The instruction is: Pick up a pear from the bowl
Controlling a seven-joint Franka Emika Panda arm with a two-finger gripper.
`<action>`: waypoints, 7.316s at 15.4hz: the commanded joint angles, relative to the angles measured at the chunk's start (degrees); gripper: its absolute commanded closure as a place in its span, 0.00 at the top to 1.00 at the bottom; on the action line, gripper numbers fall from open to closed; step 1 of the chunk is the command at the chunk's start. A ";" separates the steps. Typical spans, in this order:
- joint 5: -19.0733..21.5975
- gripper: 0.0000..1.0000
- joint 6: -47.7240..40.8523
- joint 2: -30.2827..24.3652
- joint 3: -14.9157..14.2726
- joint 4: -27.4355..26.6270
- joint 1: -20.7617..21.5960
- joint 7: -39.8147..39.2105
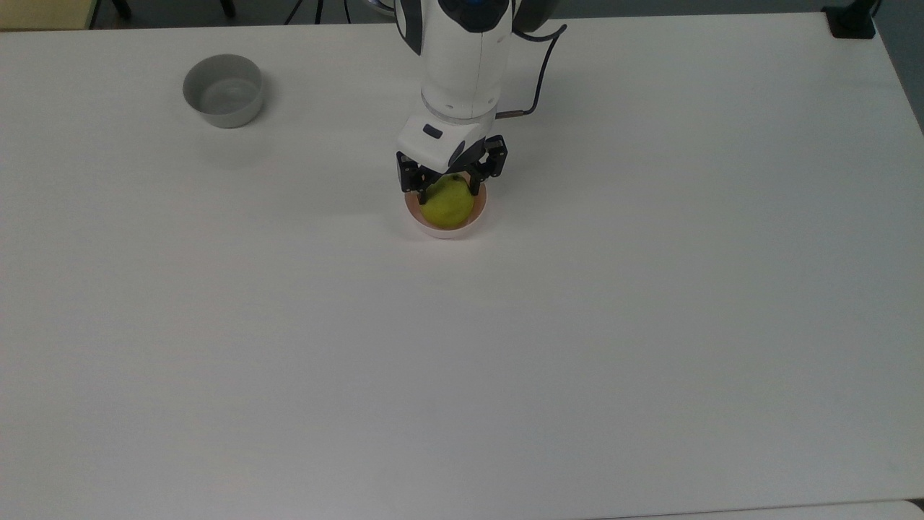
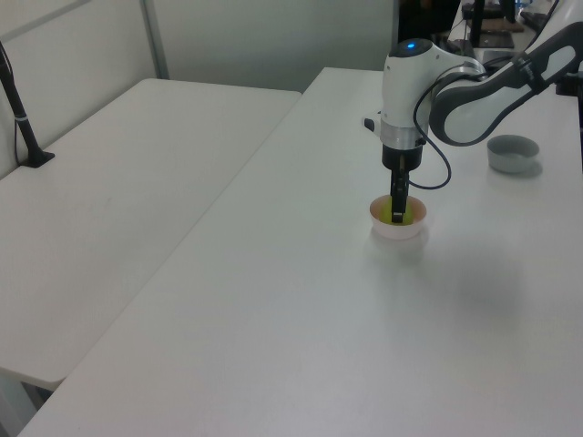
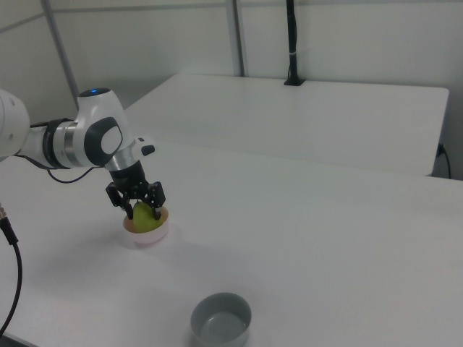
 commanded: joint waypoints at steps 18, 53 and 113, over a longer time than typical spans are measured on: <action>0.76 0.00 -11.60 -8.84 -0.27 5.19 -1.29 1.06; 12.02 0.00 -25.44 -0.60 -16.97 28.49 -10.78 -29.79; 10.87 1.00 -39.13 -10.95 -13.80 26.47 -7.89 -9.22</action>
